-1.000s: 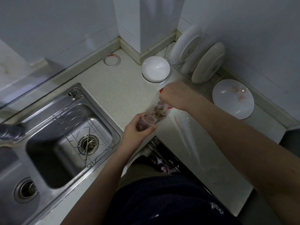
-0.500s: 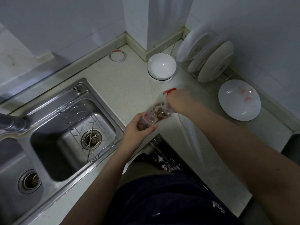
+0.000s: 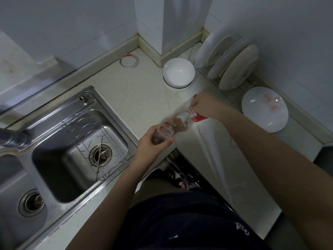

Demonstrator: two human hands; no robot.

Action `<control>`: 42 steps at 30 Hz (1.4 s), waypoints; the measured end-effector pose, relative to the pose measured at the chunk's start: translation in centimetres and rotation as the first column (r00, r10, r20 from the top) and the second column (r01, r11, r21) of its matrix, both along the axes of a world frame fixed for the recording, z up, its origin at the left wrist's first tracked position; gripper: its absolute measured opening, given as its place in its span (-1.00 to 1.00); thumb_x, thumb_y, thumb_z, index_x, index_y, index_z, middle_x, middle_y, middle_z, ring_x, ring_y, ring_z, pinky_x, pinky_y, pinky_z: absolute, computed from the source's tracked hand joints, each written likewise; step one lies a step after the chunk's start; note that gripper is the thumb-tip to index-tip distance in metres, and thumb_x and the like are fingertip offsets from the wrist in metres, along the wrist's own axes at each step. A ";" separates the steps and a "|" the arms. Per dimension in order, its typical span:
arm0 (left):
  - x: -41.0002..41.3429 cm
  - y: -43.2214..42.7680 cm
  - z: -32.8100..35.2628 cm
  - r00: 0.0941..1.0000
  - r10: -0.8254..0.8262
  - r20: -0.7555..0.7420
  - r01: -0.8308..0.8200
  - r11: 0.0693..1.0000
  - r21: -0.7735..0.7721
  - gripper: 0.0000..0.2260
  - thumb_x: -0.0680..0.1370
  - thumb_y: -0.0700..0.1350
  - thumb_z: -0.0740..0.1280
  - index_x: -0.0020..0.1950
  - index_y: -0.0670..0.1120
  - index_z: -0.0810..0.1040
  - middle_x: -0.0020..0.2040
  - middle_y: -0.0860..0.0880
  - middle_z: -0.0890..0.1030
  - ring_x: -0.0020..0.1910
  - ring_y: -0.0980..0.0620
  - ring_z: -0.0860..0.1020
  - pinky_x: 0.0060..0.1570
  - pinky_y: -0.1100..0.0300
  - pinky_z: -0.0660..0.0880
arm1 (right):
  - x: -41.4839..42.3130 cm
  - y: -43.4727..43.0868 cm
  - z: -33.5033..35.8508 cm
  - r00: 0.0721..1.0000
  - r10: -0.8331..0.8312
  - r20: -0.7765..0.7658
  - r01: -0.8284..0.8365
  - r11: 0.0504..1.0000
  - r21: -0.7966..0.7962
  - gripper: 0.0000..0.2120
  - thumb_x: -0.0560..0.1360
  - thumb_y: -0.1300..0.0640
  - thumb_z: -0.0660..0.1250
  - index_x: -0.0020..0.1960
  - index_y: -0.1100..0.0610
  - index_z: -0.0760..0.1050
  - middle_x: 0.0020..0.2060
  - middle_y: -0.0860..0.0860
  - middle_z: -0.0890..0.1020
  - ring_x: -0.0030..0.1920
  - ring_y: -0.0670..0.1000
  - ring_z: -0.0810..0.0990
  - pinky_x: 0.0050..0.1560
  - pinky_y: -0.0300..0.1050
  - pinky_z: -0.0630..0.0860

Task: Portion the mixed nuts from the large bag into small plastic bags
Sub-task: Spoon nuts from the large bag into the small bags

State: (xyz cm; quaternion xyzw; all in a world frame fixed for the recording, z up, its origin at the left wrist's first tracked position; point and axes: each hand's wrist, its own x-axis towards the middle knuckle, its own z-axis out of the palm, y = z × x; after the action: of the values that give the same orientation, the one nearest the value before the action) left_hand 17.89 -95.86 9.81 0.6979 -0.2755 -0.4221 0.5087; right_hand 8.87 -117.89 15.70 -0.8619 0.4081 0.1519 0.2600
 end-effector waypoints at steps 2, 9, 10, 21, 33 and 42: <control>0.0 -0.1 -0.1 1.000 -0.007 -0.007 0.007 1.000 0.005 -0.60 0.44 -0.04 0.51 0.25 0.04 0.54 0.04 0.13 0.65 -0.05 0.27 0.61 -0.18 0.35 0.52 | 0.0 -0.1 0.6 0.997 -0.071 0.031 0.070 0.997 0.041 -0.78 0.50 0.15 0.33 -0.02 0.28 0.66 -0.20 0.11 0.62 -0.23 0.02 0.53 -0.32 -0.23 0.35; 0.1 -0.4 -0.4 0.999 -0.014 -0.030 0.014 1.000 -0.017 -0.61 0.43 -0.09 0.52 0.23 0.03 0.56 0.03 0.15 0.66 0.02 0.18 0.63 0.00 0.23 0.56 | -0.9 -0.2 1.8 0.960 -0.262 0.103 0.241 0.954 0.181 -0.71 0.48 0.16 0.37 0.04 0.40 0.56 -0.35 0.13 0.45 -0.41 0.00 0.35 -0.30 -0.13 0.32; 0.2 -0.4 -0.4 0.999 -0.016 -0.034 0.015 1.000 -0.022 -0.62 0.43 -0.10 0.52 0.22 0.03 0.56 0.02 0.15 0.67 0.02 0.18 0.63 0.01 0.24 0.56 | -1.0 -0.3 1.8 0.951 -0.292 0.100 0.270 0.944 0.190 -0.70 0.48 0.15 0.37 0.08 0.38 0.56 -0.28 0.13 0.49 -0.37 0.00 0.38 -0.25 -0.10 0.36; -0.1 -0.4 -0.2 0.998 -0.058 -0.029 0.058 0.998 -0.011 -0.57 0.44 -0.02 0.50 0.29 0.05 0.52 0.06 0.13 0.65 -0.03 0.27 0.61 -0.17 0.37 0.53 | -3.7 -0.4 3.7 0.790 -0.578 0.207 0.451 0.775 0.444 -0.81 0.50 0.22 0.37 -0.13 0.38 0.57 -0.67 -0.06 0.37 -0.56 -0.05 0.25 -0.60 -0.32 0.19; -0.7 -0.8 -0.4 0.995 -0.086 -0.042 0.085 0.996 -0.035 -0.56 0.43 -0.03 0.52 0.28 0.02 0.53 0.08 0.08 0.65 0.03 0.17 0.63 -0.02 0.28 0.57 | -6.8 -0.9 2.5 0.568 -0.805 0.171 0.542 0.522 0.659 -0.83 0.51 0.18 0.36 -0.03 0.30 0.56 -0.65 -0.08 0.33 -0.60 -0.11 0.23 -0.60 -0.31 0.16; -1.2 -1.2 -0.1 0.995 -0.097 -0.013 0.096 0.994 -0.050 -0.58 0.44 -0.05 0.51 0.28 0.00 0.53 0.08 0.09 0.64 0.02 0.22 0.61 -0.08 0.38 0.54 | -8.4 -0.8 2.2 0.495 -0.844 0.208 0.475 0.463 0.748 -0.87 0.50 0.19 0.35 -0.21 0.19 0.54 -0.65 -0.09 0.27 -0.61 -0.12 0.20 -0.59 -0.30 0.13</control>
State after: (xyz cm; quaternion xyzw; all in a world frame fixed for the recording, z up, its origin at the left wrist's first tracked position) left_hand 16.73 -97.08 9.68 0.6677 -0.3154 -0.4447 0.5068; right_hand 0.51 -118.67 17.85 -0.4878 0.5576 -0.1058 0.6633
